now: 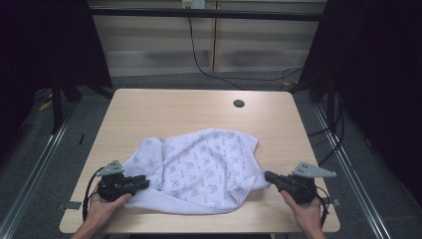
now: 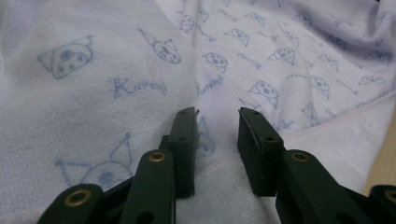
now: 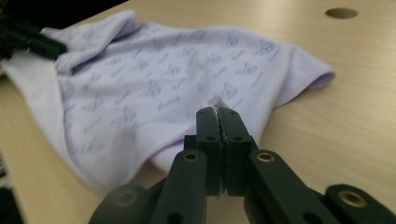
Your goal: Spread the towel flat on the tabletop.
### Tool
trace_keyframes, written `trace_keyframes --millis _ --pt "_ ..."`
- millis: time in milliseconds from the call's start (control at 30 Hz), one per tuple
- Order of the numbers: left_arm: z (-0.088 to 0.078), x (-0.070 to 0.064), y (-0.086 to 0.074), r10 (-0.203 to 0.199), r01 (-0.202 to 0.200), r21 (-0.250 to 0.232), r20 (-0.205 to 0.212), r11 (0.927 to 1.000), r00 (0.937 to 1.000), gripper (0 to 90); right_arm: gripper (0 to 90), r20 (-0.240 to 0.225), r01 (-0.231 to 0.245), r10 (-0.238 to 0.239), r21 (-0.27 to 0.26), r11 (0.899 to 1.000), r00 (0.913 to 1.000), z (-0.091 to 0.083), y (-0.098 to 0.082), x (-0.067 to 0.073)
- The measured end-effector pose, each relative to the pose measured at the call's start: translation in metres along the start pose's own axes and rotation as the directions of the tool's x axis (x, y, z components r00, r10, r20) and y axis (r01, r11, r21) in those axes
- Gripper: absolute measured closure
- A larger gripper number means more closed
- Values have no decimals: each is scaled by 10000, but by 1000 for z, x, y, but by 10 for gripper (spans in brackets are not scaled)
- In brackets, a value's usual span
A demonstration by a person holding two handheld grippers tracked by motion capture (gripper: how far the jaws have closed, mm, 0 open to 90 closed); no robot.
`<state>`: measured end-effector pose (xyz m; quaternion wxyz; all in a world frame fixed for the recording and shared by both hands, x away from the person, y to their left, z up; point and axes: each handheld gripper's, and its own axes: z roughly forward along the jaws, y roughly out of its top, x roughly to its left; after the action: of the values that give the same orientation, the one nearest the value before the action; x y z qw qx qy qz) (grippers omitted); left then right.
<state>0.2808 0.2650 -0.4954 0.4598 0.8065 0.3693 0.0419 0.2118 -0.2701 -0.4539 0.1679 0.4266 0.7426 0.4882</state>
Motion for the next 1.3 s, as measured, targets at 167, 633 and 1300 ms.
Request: trace_keyframes --millis 167,633,1300 --pt "-8 1 -5 -96 96 -68 5 9999 10000 665 787 -374 39 -9 790 9969 9993 -18 -34 12" --pt "-14 21 -1 -901 882 -485 -376 9949 9952 626 780 -491 133 -74 1212 9925 9988 -31 -46 18" --pt "-4 23 6 -148 146 -32 -387 9999 9991 794 888 1669 -42 -249 1717 9851 9857 84 21 -49"
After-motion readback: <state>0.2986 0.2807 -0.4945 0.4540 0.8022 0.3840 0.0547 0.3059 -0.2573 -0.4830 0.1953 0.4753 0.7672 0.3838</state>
